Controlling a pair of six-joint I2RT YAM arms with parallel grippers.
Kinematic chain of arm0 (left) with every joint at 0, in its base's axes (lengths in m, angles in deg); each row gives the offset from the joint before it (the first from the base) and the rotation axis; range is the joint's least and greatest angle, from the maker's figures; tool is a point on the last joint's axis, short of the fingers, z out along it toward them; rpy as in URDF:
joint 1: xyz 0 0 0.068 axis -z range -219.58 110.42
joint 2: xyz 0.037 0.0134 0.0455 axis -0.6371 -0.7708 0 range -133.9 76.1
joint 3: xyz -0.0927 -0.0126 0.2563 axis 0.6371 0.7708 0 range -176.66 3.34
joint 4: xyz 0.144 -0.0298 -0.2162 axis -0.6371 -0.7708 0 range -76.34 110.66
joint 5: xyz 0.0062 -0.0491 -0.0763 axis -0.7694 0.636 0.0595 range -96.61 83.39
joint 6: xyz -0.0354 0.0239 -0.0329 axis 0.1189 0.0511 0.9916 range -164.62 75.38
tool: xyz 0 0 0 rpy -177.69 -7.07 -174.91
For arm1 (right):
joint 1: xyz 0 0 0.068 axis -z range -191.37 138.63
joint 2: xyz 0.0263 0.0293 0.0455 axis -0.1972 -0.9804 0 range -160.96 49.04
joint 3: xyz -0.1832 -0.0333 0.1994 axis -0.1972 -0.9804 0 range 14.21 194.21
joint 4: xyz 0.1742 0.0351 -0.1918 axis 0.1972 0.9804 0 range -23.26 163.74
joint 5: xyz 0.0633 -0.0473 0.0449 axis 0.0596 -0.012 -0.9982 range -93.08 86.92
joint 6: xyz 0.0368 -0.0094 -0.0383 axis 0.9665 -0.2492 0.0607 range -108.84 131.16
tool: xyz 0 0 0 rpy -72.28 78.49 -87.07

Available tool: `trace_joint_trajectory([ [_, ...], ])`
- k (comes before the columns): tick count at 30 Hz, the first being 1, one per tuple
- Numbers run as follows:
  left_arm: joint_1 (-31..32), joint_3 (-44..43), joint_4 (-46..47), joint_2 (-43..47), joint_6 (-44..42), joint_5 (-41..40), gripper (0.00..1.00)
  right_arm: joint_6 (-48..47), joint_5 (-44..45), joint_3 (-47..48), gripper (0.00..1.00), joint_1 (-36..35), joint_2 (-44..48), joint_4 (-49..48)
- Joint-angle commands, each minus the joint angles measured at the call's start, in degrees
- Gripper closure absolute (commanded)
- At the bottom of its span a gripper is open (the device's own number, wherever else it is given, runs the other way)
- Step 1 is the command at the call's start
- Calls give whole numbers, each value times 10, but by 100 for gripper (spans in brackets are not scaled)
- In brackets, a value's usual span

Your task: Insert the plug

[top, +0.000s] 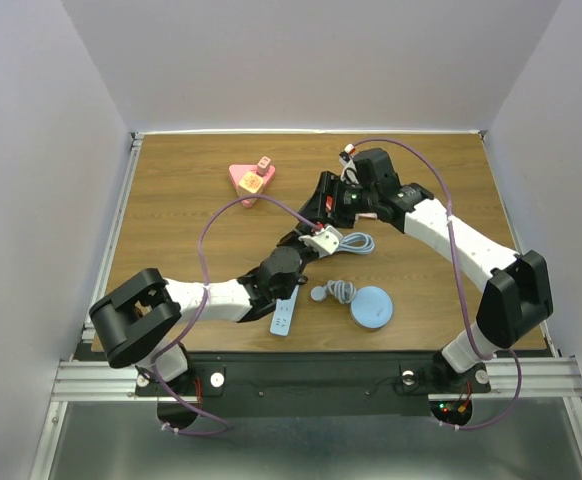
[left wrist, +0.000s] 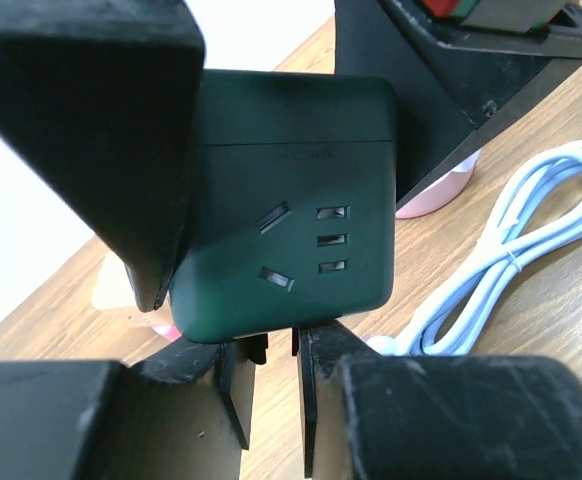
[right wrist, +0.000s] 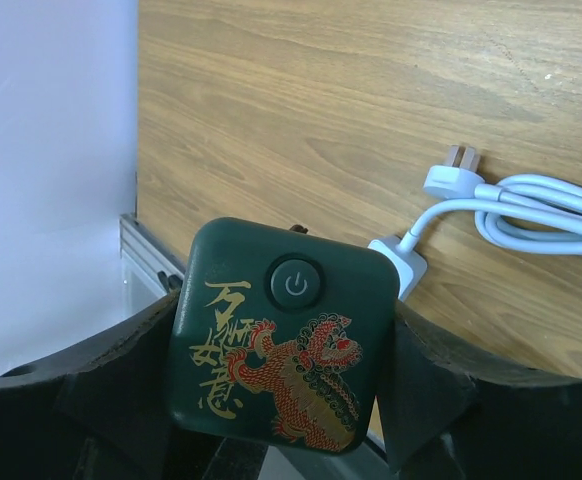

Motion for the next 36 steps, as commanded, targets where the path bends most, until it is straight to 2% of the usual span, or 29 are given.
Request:
trace_joint_trajectory([
  [1,4,-38,53,1,-18,-33,70,-44,0,24,99,-8,-3,25],
  [2,4,-40,51,0,-14,-38,60,-48,8,25,100,-8,-2,23],
  [3,4,-41,49,-1,-9,-45,40,-51,12,28,100,-8,-4,24],
  [4,4,-40,47,-1,-5,-45,34,-52,15,28,99,-7,-6,24],
  [8,3,-38,23,12,33,-26,17,-73,49,43,100,-1,-12,21],
  [10,3,-34,-1,20,52,-16,4,-77,57,47,99,16,-16,13],
  [11,2,-29,-10,31,72,3,1,-81,57,52,100,21,-19,5],
  [18,1,15,-97,85,160,61,1,-108,77,75,100,61,-33,-30],
  [22,-1,16,-195,118,285,77,1,-123,75,80,100,90,-40,-43],
  [23,-1,15,-242,120,310,84,1,-125,79,79,100,95,-39,-44],
  [29,-2,8,-385,123,510,125,1,-127,86,51,100,111,-14,-49],
  [36,-2,21,-427,95,599,136,1,-123,88,12,100,121,30,-52],
])
